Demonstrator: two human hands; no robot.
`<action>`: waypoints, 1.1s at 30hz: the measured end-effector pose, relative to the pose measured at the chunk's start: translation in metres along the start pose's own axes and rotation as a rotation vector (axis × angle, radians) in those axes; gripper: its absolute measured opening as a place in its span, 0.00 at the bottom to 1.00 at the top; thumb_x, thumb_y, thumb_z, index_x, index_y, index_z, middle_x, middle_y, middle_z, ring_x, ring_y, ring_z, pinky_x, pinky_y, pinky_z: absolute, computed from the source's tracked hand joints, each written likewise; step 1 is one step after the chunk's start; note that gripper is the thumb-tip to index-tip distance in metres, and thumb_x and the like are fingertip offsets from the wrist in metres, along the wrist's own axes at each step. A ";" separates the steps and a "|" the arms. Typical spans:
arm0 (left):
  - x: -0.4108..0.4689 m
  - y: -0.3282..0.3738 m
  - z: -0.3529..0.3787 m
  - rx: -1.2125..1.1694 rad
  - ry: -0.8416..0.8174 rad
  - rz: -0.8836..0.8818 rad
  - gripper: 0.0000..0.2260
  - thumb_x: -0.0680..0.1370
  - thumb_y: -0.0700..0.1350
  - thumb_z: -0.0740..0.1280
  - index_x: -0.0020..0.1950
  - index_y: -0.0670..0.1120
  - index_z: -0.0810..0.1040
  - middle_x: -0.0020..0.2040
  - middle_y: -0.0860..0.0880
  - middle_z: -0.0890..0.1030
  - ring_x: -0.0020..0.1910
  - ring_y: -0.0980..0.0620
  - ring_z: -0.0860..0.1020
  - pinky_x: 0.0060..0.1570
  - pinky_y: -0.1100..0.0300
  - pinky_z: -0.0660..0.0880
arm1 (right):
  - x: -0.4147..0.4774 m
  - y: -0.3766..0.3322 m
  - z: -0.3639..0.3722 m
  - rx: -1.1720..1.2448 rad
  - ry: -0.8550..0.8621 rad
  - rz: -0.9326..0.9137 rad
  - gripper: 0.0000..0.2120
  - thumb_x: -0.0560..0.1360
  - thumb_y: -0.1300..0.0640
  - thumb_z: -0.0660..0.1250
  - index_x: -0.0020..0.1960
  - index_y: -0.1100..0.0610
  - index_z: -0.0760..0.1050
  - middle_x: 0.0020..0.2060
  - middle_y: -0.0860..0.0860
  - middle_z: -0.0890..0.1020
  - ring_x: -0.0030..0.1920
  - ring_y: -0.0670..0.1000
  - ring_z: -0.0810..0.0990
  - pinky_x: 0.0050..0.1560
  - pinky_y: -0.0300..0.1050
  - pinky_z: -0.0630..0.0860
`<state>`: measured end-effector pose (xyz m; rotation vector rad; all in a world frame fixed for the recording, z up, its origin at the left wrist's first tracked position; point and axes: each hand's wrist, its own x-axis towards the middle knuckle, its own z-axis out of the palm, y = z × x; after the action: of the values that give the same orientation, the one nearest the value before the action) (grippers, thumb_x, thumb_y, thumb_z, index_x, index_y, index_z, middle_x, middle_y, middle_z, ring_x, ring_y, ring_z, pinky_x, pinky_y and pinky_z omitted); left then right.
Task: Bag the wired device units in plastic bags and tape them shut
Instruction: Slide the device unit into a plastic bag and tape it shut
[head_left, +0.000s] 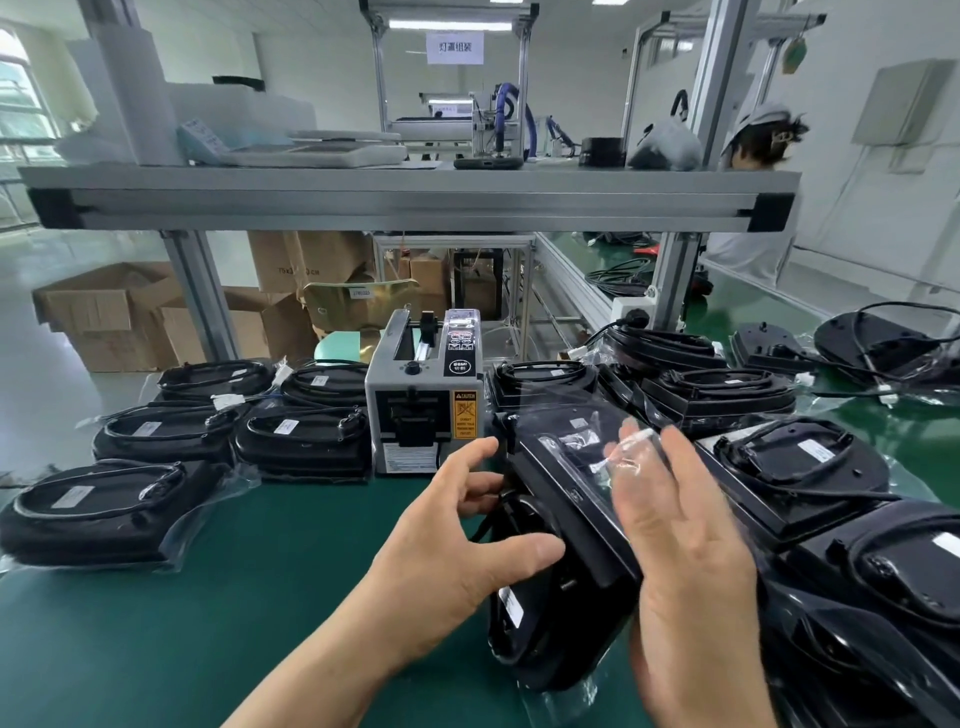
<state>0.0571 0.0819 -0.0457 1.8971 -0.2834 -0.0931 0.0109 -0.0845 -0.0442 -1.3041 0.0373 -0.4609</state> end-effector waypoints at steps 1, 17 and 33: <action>0.001 0.001 0.000 0.010 -0.018 0.002 0.43 0.57 0.67 0.77 0.69 0.73 0.63 0.58 0.75 0.75 0.59 0.75 0.72 0.63 0.62 0.69 | -0.001 0.000 -0.001 -0.021 -0.017 0.033 0.45 0.61 0.40 0.77 0.75 0.42 0.66 0.62 0.34 0.79 0.61 0.34 0.78 0.62 0.44 0.71; 0.137 -0.054 -0.046 -0.779 0.553 -0.632 0.10 0.80 0.45 0.68 0.39 0.45 0.78 0.23 0.53 0.75 0.20 0.60 0.71 0.20 0.68 0.66 | -0.002 0.001 0.003 -0.143 -0.062 -0.006 0.25 0.71 0.71 0.72 0.54 0.41 0.84 0.51 0.38 0.86 0.51 0.35 0.83 0.48 0.28 0.76; 0.092 -0.012 -0.046 -0.857 0.355 -0.364 0.07 0.76 0.41 0.69 0.40 0.47 0.75 0.27 0.54 0.74 0.23 0.59 0.71 0.24 0.66 0.69 | -0.006 0.000 0.004 -0.161 -0.140 -0.039 0.16 0.74 0.57 0.68 0.57 0.41 0.83 0.38 0.36 0.84 0.42 0.34 0.82 0.55 0.38 0.71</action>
<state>0.1575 0.1055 -0.0350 1.0601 0.3135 -0.0987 0.0069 -0.0789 -0.0448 -1.4944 -0.0696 -0.4057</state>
